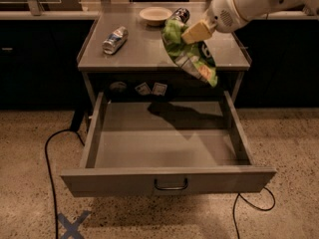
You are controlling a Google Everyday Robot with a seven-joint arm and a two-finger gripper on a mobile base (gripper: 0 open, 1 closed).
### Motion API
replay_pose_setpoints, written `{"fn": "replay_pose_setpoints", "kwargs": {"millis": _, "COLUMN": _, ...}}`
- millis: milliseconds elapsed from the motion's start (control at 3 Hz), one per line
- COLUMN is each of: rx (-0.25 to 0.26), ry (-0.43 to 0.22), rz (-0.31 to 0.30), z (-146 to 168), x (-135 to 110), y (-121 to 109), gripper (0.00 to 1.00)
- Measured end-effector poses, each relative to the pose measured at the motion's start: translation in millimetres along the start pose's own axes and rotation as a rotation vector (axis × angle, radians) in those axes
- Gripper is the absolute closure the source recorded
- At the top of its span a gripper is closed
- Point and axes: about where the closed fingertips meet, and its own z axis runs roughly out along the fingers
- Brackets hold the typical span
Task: Place green rice chip bag into top drawer
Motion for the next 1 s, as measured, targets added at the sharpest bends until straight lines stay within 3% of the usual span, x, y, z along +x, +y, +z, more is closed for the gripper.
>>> {"fn": "replay_pose_setpoints", "kwargs": {"millis": 333, "rx": -0.121, "ry": -0.026, "rz": -0.018, "z": 27, "x": 26, "y": 55, "gripper": 1.00}}
{"fn": "replay_pose_setpoints", "kwargs": {"millis": 667, "rx": -0.254, "ry": -0.001, "rz": -0.079, "z": 74, "x": 62, "y": 98, "gripper": 1.00}}
{"fn": "replay_pose_setpoints", "kwargs": {"millis": 1000, "rx": -0.297, "ry": 0.038, "rz": -0.124, "z": 118, "x": 98, "y": 106, "gripper": 1.00}}
